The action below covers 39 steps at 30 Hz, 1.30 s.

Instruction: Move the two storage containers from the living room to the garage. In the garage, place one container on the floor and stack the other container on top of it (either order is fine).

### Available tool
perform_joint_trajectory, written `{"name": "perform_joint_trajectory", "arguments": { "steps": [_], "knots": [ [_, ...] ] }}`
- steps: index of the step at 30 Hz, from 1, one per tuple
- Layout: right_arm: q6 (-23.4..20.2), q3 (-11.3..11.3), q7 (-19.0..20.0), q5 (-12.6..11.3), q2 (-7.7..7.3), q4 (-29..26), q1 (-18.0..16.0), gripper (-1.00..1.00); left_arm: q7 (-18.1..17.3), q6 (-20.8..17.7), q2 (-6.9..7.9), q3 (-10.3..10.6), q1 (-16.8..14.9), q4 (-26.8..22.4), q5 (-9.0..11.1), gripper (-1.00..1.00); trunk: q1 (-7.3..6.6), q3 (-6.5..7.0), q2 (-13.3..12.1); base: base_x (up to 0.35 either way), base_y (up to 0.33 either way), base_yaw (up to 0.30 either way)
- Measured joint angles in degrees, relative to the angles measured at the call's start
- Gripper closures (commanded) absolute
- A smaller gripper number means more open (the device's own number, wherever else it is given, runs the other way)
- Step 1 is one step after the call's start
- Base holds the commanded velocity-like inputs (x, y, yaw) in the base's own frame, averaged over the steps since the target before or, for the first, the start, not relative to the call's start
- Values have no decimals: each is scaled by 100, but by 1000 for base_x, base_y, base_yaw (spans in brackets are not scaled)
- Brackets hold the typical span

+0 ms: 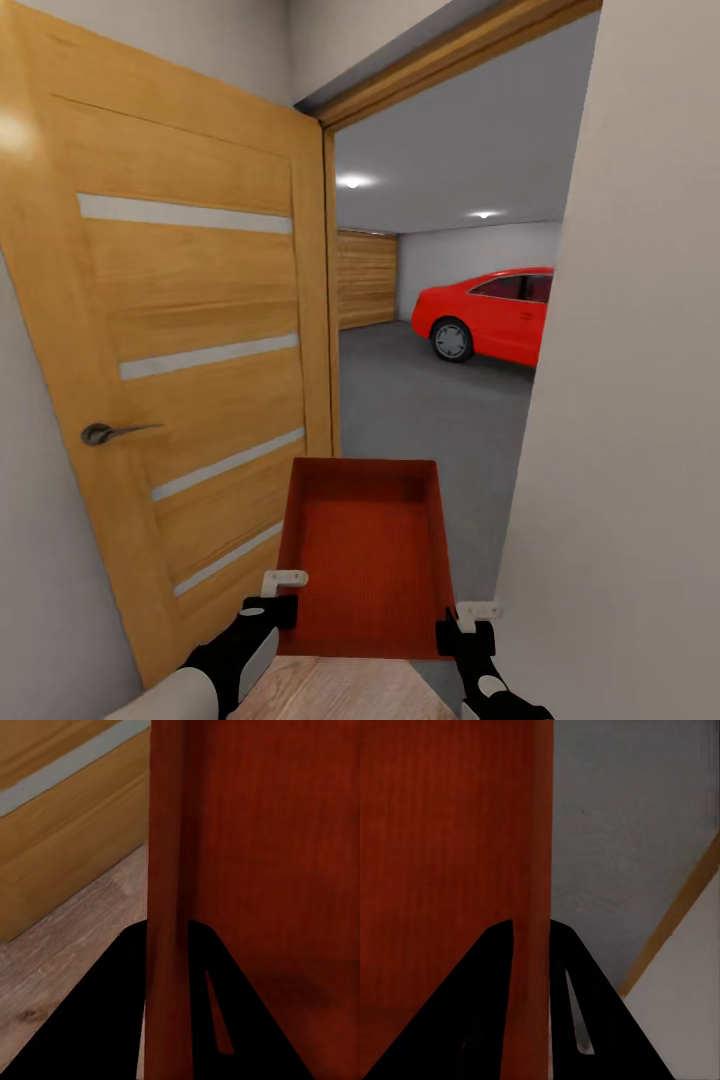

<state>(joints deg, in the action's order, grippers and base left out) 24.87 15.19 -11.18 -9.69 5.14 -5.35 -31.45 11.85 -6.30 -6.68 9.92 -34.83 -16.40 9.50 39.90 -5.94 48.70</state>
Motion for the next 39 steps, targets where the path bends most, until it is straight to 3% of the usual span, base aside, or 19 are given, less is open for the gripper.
{"name": "perform_joint_trajectory", "arguments": {
  "steps": [13,26,39],
  "knots": [
    [-7,-5,0,7,0,0,0,100,1,-7,0,-2,0,-1,-1,100,0,0,0,298,201,-277],
    [-3,-20,2,22,1,4,-1,100,1,-9,1,-2,1,-3,-3,100,0,0,0,298,214,-53],
    [-6,-16,1,19,1,1,0,100,1,-8,0,-2,0,-1,-3,100,0,0,0,297,220,-261]
  ]
}}
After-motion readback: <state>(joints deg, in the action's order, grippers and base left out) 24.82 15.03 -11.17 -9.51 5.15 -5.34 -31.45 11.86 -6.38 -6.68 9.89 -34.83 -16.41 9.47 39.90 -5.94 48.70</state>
